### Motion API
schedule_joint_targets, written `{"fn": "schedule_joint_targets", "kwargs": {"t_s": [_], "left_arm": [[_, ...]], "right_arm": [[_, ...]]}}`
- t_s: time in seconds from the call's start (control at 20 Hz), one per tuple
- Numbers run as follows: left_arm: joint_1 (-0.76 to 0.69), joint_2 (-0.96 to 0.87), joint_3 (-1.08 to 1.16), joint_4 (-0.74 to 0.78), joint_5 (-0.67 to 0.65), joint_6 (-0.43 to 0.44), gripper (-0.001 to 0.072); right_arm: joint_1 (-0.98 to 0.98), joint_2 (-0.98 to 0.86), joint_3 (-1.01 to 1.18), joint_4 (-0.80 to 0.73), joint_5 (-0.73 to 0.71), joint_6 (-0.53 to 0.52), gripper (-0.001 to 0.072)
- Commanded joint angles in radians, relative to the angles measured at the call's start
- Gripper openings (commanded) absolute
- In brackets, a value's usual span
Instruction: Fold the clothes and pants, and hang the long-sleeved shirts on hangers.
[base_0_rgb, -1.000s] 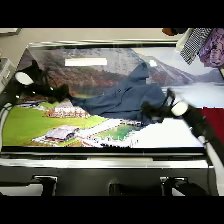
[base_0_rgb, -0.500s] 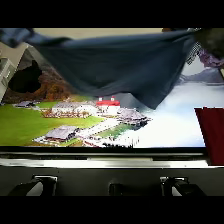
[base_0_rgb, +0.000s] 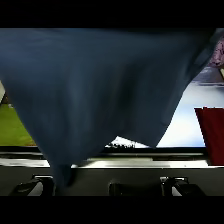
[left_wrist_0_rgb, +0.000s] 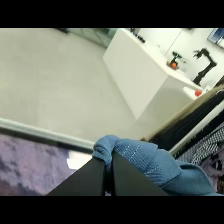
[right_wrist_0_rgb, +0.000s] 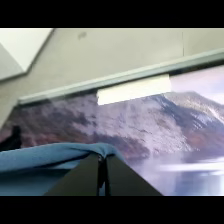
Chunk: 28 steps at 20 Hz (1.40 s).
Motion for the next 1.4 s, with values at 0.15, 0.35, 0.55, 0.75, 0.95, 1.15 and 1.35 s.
{"fn": "schedule_joint_targets", "kwargs": {"t_s": [0.15,0.35,0.55,0.75,0.95,1.15,1.35], "left_arm": [[-0.186,-0.447,0.001,0.079,-0.004,0.058,0.0013],[-0.273,-0.779,0.002,0.154,0.027,0.003,0.0013],[-0.308,-0.967,0.002,0.151,0.039,-0.031,0.0014],[-0.309,-1.010,0.002,0.140,0.021,-0.031,0.0022],[-0.245,-0.971,0.003,0.119,-0.116,-0.006,0.0122],[-0.111,-0.903,0.002,0.125,-0.409,0.191,0.0323],[0.039,-0.793,-0.101,0.022,-0.533,0.230,0.0616]], "right_arm": [[0.003,-0.388,-0.016,-0.024,0.038,0.003,0.0026],[0.003,-0.725,-0.016,0.027,-0.156,0.003,0.0027],[0.003,-0.959,-0.016,0.222,-0.249,0.003,0.0027],[0.003,-1.053,-0.016,0.269,-0.206,0.003,0.0094],[-0.038,-1.003,-0.015,0.267,-0.083,-0.103,0.0410],[-0.173,-0.878,-0.016,0.232,0.178,-0.373,0.0476],[-0.324,-0.751,-0.155,0.249,0.320,-0.478,0.0483]]}}
